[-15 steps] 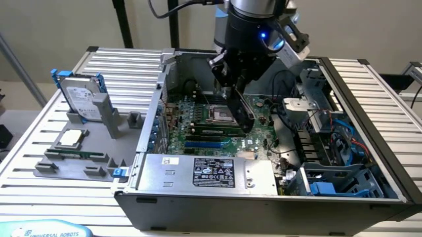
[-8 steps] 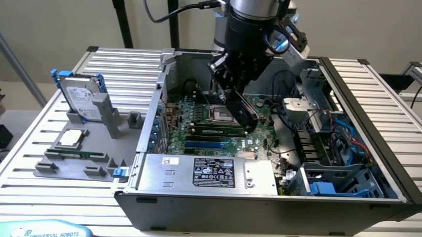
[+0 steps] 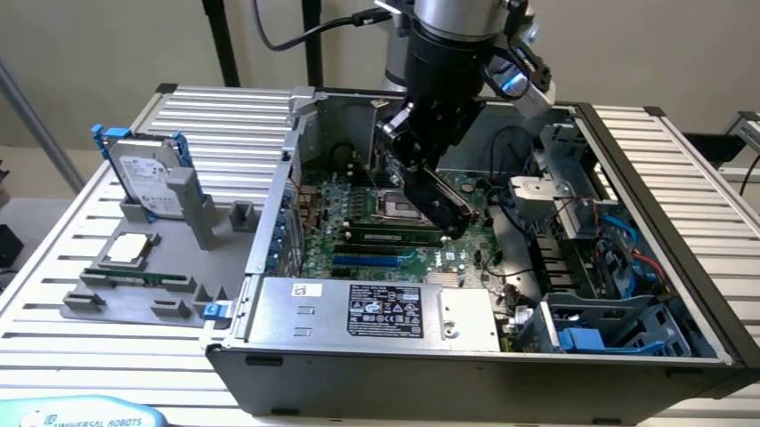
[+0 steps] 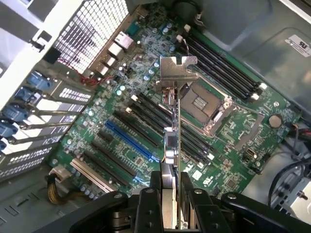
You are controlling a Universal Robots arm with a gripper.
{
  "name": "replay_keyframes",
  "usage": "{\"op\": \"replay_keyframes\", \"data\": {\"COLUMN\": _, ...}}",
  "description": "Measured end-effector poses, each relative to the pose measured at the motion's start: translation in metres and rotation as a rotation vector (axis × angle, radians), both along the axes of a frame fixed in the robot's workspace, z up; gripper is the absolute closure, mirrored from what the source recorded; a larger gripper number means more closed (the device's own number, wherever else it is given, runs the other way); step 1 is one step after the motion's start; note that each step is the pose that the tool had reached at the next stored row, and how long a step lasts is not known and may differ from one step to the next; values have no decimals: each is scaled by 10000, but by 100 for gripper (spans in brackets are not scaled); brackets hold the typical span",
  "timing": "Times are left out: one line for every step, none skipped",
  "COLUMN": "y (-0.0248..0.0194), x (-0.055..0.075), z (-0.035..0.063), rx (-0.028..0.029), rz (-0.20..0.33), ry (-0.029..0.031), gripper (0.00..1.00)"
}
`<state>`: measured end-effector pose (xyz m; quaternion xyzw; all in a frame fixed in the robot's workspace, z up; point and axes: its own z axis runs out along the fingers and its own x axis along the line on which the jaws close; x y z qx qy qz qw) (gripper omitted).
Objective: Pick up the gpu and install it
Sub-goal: 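Insert the gpu into the slot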
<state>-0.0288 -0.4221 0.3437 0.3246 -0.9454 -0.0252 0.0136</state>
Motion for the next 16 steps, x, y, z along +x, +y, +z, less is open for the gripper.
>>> {"op": "replay_keyframes", "data": {"y": 0, "x": 0, "z": -5, "rx": 0, "rz": 178, "ry": 0, "gripper": 73}}
{"op": "replay_keyframes", "data": {"y": 0, "x": 0, "z": -10, "rx": 0, "rz": 358, "ry": 0, "gripper": 73}}
{"op": "replay_keyframes", "data": {"y": 0, "x": 0, "z": -16, "rx": -1, "rz": 539, "ry": 1, "gripper": 73}}
{"op": "replay_keyframes", "data": {"y": 0, "x": 0, "z": -22, "rx": 0, "rz": 729, "ry": 0, "gripper": 73}}
{"op": "replay_keyframes", "data": {"y": 0, "x": 0, "z": -27, "rx": 0, "rz": 915, "ry": 0, "gripper": 73}}
{"op": "replay_keyframes", "data": {"y": 0, "x": 0, "z": -32, "rx": 0, "rz": 1094, "ry": 0, "gripper": 73}}
{"op": "replay_keyframes", "data": {"y": 0, "x": 0, "z": -37, "rx": 0, "rz": 1275, "ry": 0, "gripper": 73}}
{"op": "replay_keyframes", "data": {"y": 0, "x": 0, "z": -43, "rx": 1, "rz": 1454, "ry": 0, "gripper": 73}}
{"op": "replay_keyframes", "data": {"y": 0, "x": 0, "z": -48, "rx": 0, "rz": 1634, "ry": 0, "gripper": 73}}
{"op": "replay_keyframes", "data": {"y": 0, "x": 0, "z": -54, "rx": 0, "rz": 1820, "ry": 1, "gripper": 73}}
{"op": "replay_keyframes", "data": {"y": 0, "x": 0, "z": -61, "rx": 1, "rz": 1999, "ry": 0, "gripper": 73}}
{"op": "replay_keyframes", "data": {"y": 0, "x": 0, "z": -67, "rx": 0, "rz": 2180, "ry": 0, "gripper": 73}}
{"op": "replay_keyframes", "data": {"y": 0, "x": 0, "z": -74, "rx": 0, "rz": 2358, "ry": 1, "gripper": 73}}
{"op": "replay_keyframes", "data": {"y": 0, "x": 0, "z": -80, "rx": -1, "rz": 2550, "ry": 1, "gripper": 73}}
{"op": "replay_keyframes", "data": {"y": 0, "x": 0, "z": -87, "rx": 0, "rz": 2729, "ry": 0, "gripper": 73}}
{"op": "replay_keyframes", "data": {"y": 0, "x": 0, "z": -93, "rx": -1, "rz": 2915, "ry": 0, "gripper": 73}}
